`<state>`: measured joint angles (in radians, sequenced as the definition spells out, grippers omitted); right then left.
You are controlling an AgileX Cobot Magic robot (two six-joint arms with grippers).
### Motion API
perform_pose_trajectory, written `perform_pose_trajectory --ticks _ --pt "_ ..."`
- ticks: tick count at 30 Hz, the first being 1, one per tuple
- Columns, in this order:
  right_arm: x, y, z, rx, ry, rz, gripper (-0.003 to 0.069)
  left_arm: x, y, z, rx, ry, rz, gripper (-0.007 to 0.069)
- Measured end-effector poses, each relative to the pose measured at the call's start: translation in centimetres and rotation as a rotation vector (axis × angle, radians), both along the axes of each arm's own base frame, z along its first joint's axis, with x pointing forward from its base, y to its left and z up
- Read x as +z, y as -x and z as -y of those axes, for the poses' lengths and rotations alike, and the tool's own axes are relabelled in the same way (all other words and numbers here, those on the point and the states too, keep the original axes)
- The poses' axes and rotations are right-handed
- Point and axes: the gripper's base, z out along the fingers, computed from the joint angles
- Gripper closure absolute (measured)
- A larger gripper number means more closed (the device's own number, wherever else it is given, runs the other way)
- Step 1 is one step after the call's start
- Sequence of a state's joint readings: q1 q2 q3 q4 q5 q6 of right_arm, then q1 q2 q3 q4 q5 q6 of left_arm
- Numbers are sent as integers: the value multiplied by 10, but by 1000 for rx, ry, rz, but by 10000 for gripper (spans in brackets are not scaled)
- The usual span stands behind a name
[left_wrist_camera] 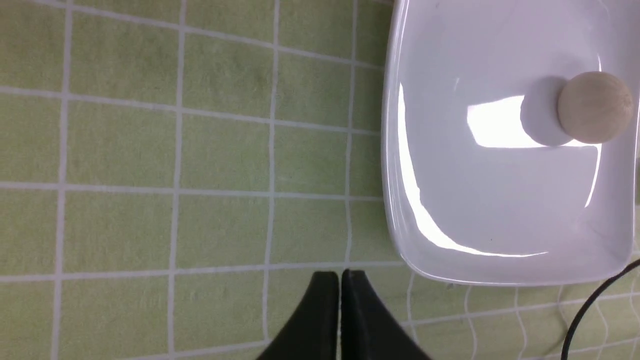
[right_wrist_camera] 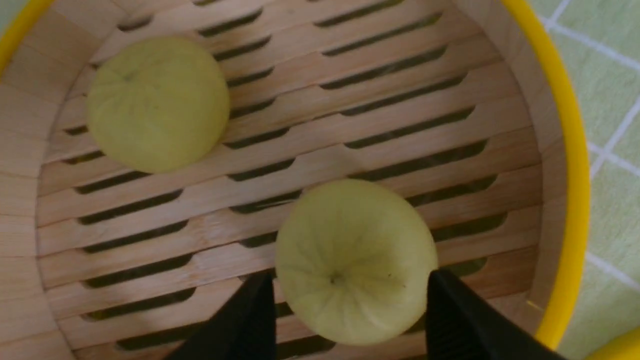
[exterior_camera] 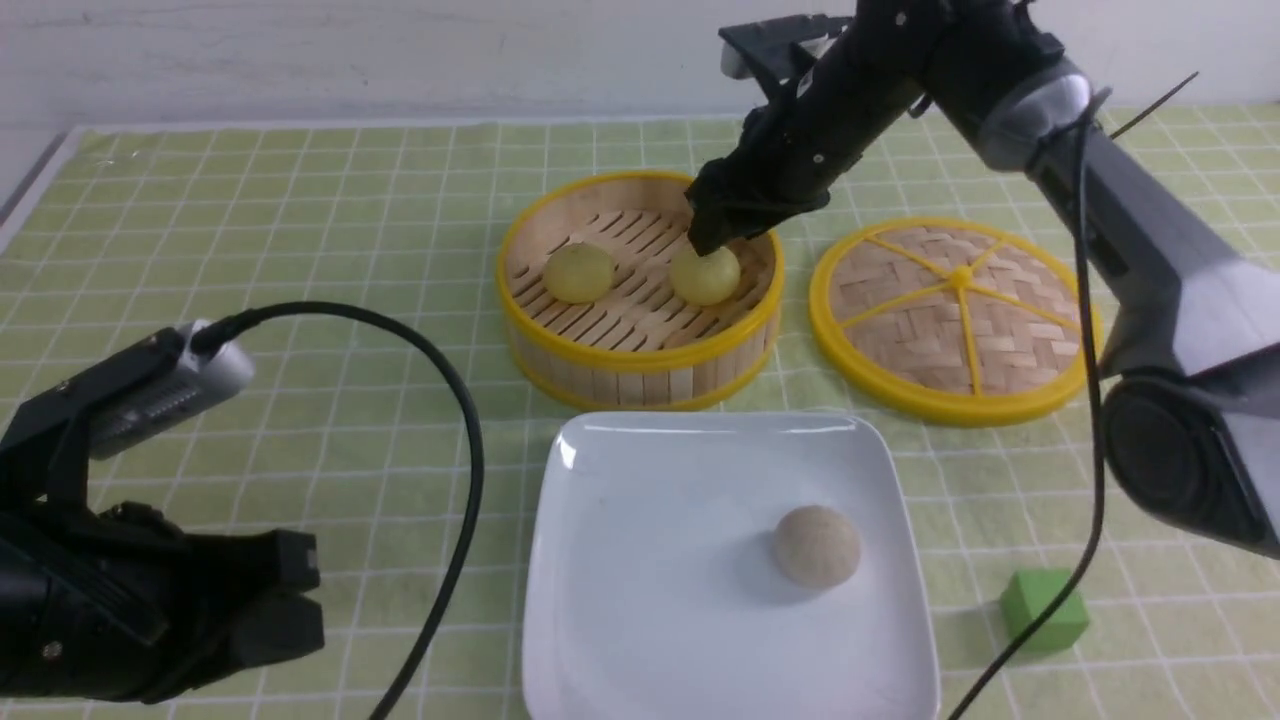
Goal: Put the steamed buns into the plate on the green tablecloth.
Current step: 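Reach toward a bun in the bamboo steamer with the right gripper, then move the steamed bun from the bamboo steamer onto the white plate with the right gripper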
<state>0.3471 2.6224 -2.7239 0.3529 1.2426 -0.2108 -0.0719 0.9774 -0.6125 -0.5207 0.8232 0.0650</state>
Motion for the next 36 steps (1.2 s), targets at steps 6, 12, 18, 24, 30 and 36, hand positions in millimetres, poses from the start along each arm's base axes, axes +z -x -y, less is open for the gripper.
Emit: perform_pose_trajectory --ticks 6,12,18,24,30,36 --pt "-1 1 3 10 20 -11 607 -1 1 -1 -14 -24 -12 575" --pt "92 29 25 -68 -39 70 648 -2 2 -2 -20 -40 -14 570" --pt "135 109 38 -109 -45 -63 648 -3 3 -2 -28 -42 -30 564" --pt "48 196 0 -21 20 -242 641 -3 2 -3 -28 -61 -18 552" --pt "-19 222 -25 -20 41 -211 557 -3 1 -4 -23 -66 -8 543" --pt "-20 217 -26 -13 65 -236 246 -2 -1 -5 38 -42 -8 525"
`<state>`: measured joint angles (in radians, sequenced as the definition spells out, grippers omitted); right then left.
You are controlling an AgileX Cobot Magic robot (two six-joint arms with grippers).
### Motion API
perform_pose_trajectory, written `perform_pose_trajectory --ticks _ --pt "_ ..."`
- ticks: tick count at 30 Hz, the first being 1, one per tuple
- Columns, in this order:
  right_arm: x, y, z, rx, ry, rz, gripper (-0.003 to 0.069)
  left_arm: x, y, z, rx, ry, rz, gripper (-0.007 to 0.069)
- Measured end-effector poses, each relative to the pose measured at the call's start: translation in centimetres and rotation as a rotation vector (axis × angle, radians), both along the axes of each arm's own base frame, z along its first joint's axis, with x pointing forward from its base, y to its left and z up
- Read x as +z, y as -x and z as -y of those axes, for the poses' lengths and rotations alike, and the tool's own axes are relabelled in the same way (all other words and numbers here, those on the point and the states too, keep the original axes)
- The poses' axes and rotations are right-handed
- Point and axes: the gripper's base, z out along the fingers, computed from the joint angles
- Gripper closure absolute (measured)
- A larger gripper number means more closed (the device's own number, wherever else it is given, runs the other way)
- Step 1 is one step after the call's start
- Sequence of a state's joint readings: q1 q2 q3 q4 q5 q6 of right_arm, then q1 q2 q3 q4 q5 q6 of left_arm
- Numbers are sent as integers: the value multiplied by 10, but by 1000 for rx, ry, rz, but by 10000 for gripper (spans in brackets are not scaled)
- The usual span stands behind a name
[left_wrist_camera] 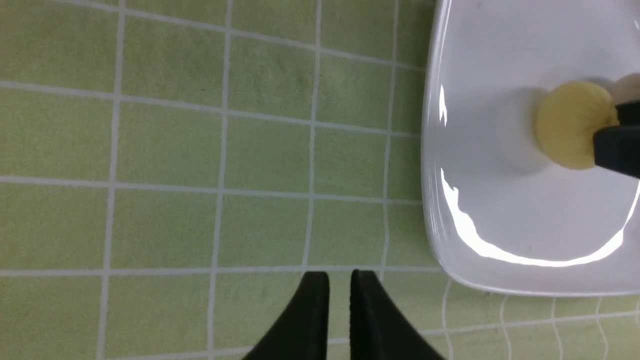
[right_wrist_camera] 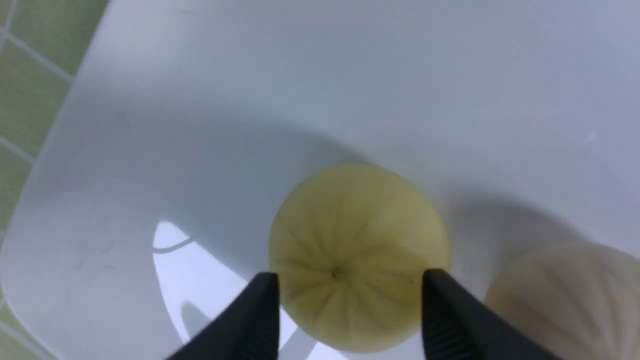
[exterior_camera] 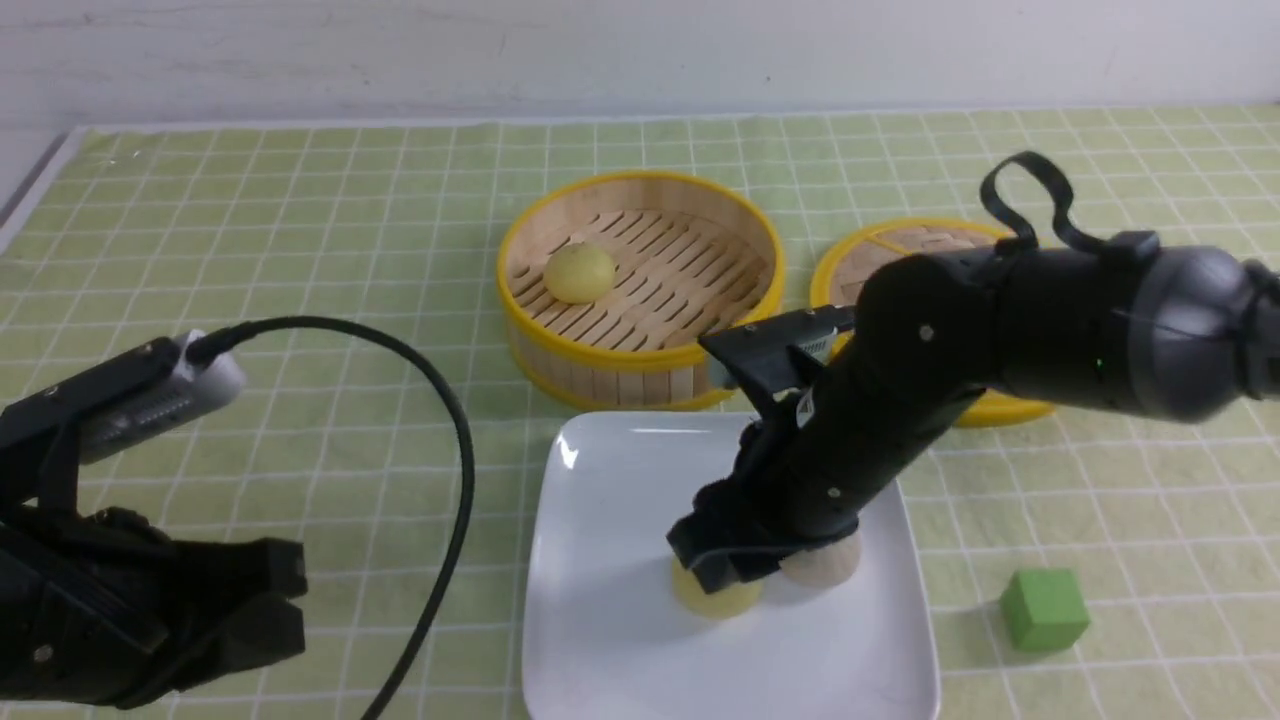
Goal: Put the steamed buns into the plate on the green tablecloth.
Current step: 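Move the steamed bun from the bamboo steamer onto the white plate with the right gripper, then reach into the bamboo steamer and grasp a bun with the left gripper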
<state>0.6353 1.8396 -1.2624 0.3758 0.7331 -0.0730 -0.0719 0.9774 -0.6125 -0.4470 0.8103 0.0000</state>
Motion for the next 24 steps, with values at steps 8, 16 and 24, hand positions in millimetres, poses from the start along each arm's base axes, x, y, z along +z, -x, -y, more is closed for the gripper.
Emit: perform_pose_trajectory --ticks 8,16,24 --pt "109 0 56 24 55 6 487 9 -10 1 4 7 11 526" --pt "129 100 118 -3 70 35 672 26 -66 11 -102 23 -62 622" --pt "100 168 158 -42 29 177 671 42 -173 73 -271 20 18 538"
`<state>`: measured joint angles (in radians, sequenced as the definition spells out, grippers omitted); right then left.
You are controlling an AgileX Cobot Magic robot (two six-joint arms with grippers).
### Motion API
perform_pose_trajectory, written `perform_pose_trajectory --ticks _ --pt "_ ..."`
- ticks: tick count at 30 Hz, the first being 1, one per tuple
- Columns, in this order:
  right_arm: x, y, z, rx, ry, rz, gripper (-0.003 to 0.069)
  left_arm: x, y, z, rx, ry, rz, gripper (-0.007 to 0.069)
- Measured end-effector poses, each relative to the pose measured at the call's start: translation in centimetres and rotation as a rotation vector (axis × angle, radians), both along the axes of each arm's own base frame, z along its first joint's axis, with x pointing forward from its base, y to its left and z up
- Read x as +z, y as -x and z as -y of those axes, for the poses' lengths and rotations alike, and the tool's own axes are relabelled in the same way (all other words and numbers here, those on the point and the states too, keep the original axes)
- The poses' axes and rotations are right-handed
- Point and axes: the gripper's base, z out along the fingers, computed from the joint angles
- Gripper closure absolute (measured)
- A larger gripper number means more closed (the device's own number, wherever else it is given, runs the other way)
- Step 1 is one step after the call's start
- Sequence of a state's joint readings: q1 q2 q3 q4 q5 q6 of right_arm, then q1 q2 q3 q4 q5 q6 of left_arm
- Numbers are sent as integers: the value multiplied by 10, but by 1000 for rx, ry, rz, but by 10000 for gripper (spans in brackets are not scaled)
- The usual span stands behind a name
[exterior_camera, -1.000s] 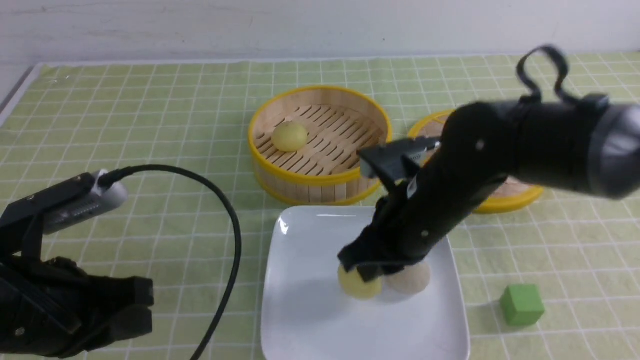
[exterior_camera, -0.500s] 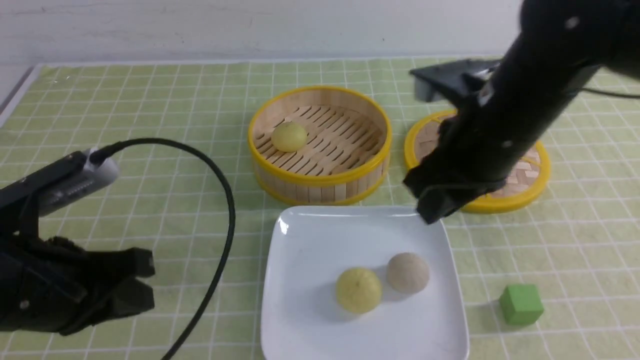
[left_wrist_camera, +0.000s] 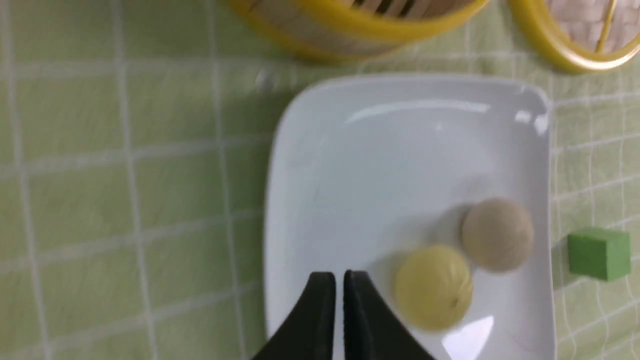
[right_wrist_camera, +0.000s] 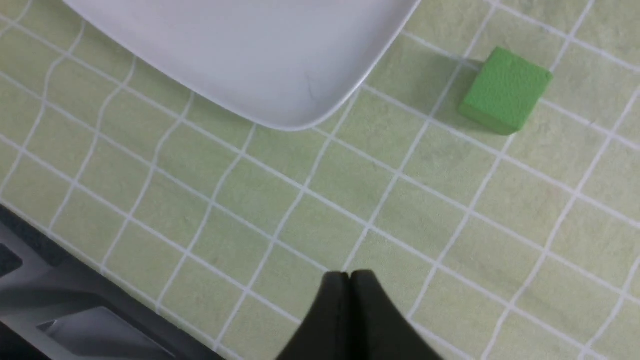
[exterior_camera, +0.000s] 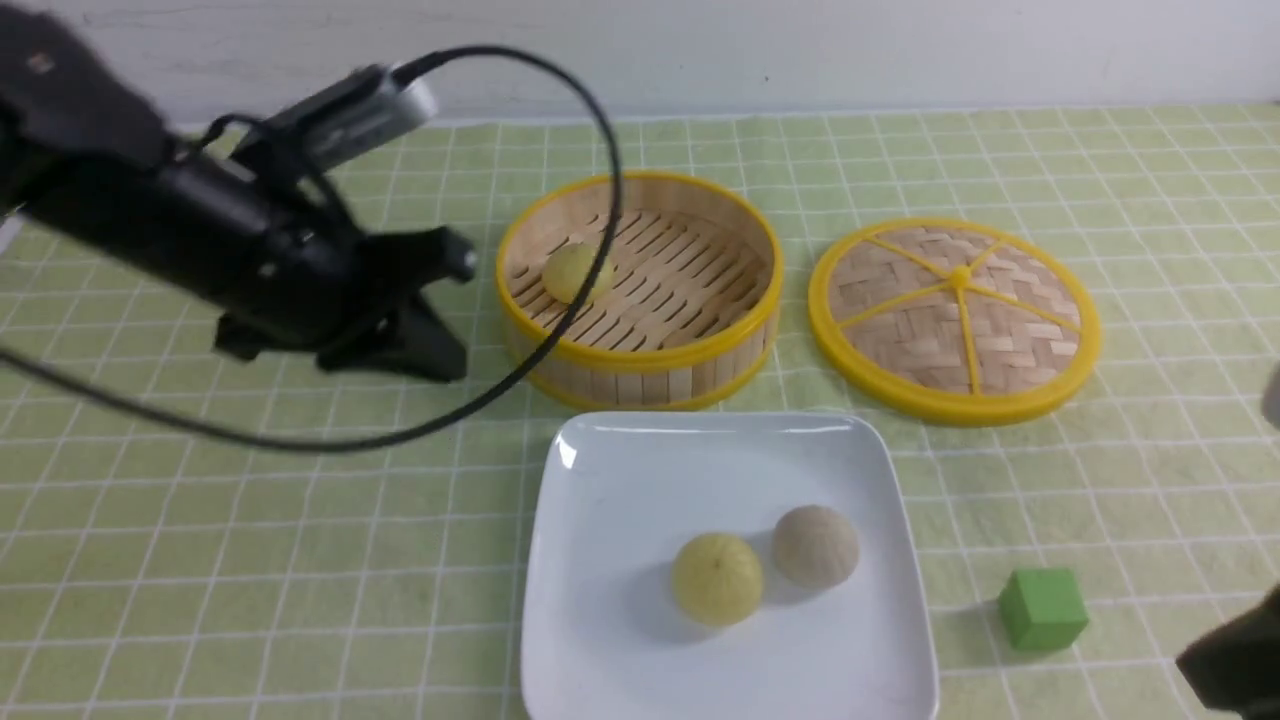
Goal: Put the steamed buns into the plate on the green tablecloth.
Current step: 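Reach into the bamboo steamer and grasp a bun with the left gripper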
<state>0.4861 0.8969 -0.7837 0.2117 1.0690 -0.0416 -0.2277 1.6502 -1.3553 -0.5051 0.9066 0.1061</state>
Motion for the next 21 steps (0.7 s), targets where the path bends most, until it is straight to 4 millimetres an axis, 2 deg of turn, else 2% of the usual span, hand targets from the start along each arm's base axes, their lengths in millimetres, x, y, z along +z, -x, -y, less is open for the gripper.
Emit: perform_pose_trajectory --ticks 1,2,3,4,5,7,8,9,10,12,13,15,16,21 --pt "0 0 0 -1 -2 3 671 0 0 0 2 1 -1 531" --pt "-5 4 3 -3 -2 7 670 -2 -27 19 -16 -31 23 474" --pt "-6 5 3 -4 -2 8 669 -8 -38 27 -22 -46 16 442" --pt "-8 5 3 -5 0 9 669 -7 -56 37 -15 -67 36 393" --pt "-8 5 3 -5 0 11 669 -8 -59 38 -19 -74 39 386" --pt "-9 4 3 -9 -5 21 669 -24 -92 53 -19 -126 38 292" --pt "-9 4 3 -10 -8 25 669 -24 -104 57 -19 -142 59 264" --pt "-9 4 3 -10 -9 27 669 -24 -104 57 -19 -147 56 259" --pt "-8 3 3 -11 -7 36 667 -34 -123 61 -22 -178 66 230" --pt "-8 2 3 -13 -6 46 667 -41 -133 63 -28 -192 63 218" --pt "-8 1 3 -15 -6 59 666 -52 -144 66 -36 -210 55 212" --pt "-8 0 3 -16 -4 69 666 -60 -151 68 -39 -221 55 213" --pt "-7 -1 4 -17 1 86 664 -70 -159 69 -43 -237 59 215" --pt "-6 -6 6 -19 30 148 664 -90 -170 70 -50 -281 69 246"
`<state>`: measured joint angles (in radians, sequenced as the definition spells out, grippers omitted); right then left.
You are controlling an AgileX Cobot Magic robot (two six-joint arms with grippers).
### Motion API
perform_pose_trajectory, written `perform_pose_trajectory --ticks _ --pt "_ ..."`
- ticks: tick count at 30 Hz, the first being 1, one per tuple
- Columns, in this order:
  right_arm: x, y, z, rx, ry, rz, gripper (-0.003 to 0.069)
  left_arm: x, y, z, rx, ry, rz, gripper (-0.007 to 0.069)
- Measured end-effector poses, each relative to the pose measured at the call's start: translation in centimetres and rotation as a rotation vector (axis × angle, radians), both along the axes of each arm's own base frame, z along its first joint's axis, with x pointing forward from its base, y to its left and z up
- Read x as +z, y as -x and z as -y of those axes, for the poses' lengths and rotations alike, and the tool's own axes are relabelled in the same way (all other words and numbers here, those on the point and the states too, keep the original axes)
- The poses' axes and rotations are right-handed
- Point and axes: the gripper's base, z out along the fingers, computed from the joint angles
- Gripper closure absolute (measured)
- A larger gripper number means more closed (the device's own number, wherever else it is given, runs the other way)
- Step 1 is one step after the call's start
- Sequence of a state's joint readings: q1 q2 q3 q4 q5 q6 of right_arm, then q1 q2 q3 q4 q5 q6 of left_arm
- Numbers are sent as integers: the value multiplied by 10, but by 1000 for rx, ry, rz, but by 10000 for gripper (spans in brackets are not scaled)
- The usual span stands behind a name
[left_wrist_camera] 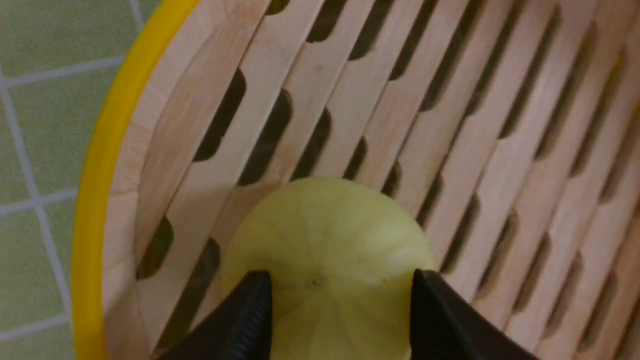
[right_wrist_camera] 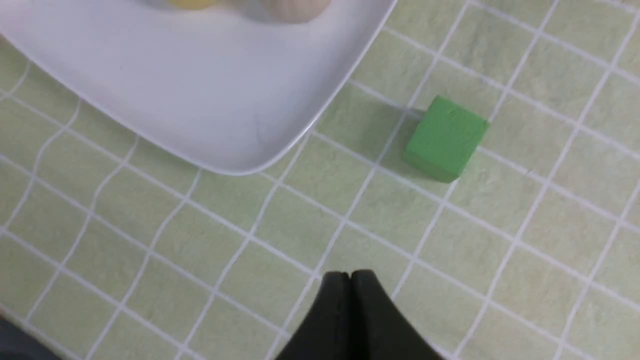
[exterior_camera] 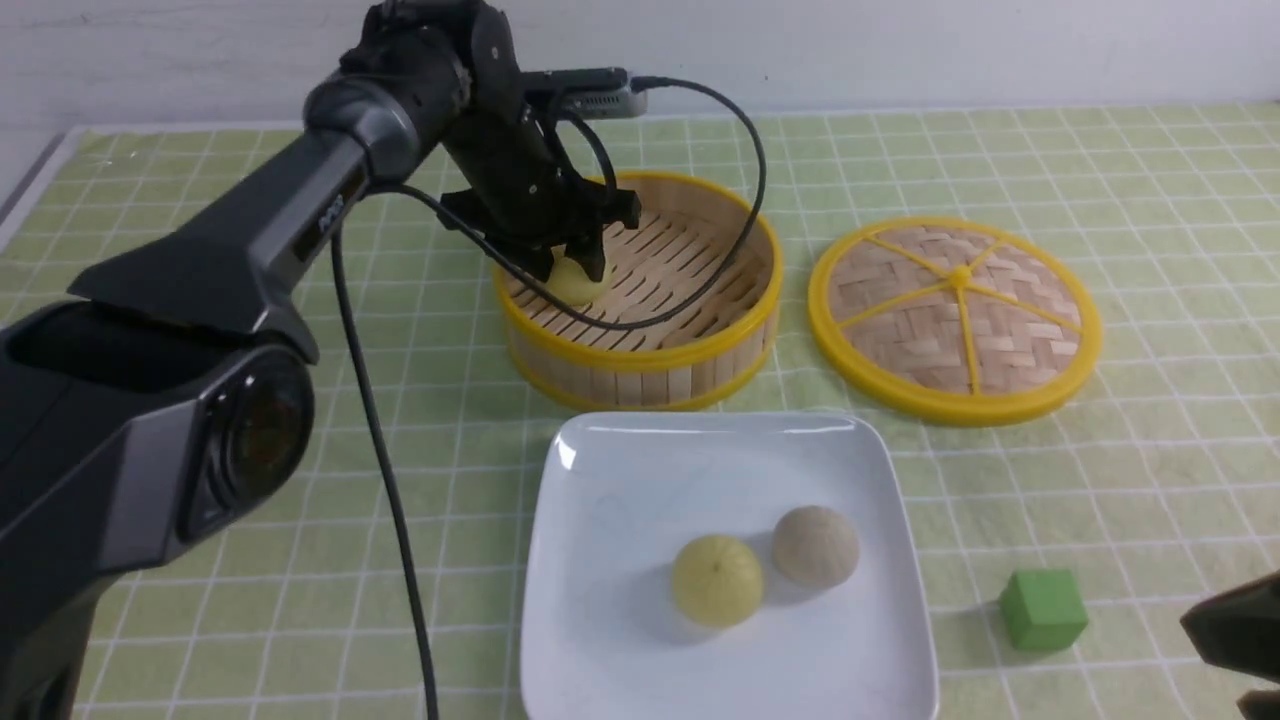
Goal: Put the steamed buns into the plate on the green tablecloth.
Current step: 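Reach into the bamboo steamer and grasp a bun with the left gripper, then carry the bun from the bamboo steamer to the plate with the left gripper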
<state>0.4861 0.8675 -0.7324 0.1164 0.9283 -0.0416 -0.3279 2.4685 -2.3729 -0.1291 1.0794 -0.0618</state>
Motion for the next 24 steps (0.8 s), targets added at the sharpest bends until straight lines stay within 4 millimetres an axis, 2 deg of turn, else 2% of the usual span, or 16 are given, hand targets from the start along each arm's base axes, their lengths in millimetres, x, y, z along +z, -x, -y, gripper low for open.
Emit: perform_pose_trajectory --ticks 4,5,7,9,11,12,14,15,16,17,18,20,21,23,24 --pt "1 -2 0 -2 0 24 660 -4 0 0 32 8 -27 415" --pt "1 -2 0 -2 -1 25 660 -1 1 0 35 12 -42 484" --pt "1 -2 0 -2 0 28 659 6 5 0 32 11 -66 563" --pt "1 -2 0 -2 2 29 659 19 10 -1 21 12 -71 594" --pt "1 -3 1 -1 16 38 658 59 20 -4 7 29 -19 605" --pt "1 -3 1 -1 16 38 657 62 21 -4 7 32 -12 605" --pt "1 -3 3 6 39 48 657 120 41 -10 2 77 87 606" --pt "1 -3 3 6 43 49 657 129 46 -11 0 84 99 606" --pt "0 -3 4 10 59 49 655 159 69 -14 -13 105 133 606" --pt "0 -3 5 11 68 48 655 169 83 -15 -21 104 130 606" --pt "0 -3 5 11 70 48 654 170 86 -15 -23 103 127 606" --pt "-1 -3 6 14 88 46 655 162 117 -10 -58 78 41 606" --pt "-1 -3 6 15 93 45 655 152 126 -6 -74 61 -6 606" --pt "-1 -3 7 15 97 44 655 115 144 8 -109 11 -139 605" --pt "-1 -3 7 15 97 44 655 111 146 10 -112 5 -154 605"
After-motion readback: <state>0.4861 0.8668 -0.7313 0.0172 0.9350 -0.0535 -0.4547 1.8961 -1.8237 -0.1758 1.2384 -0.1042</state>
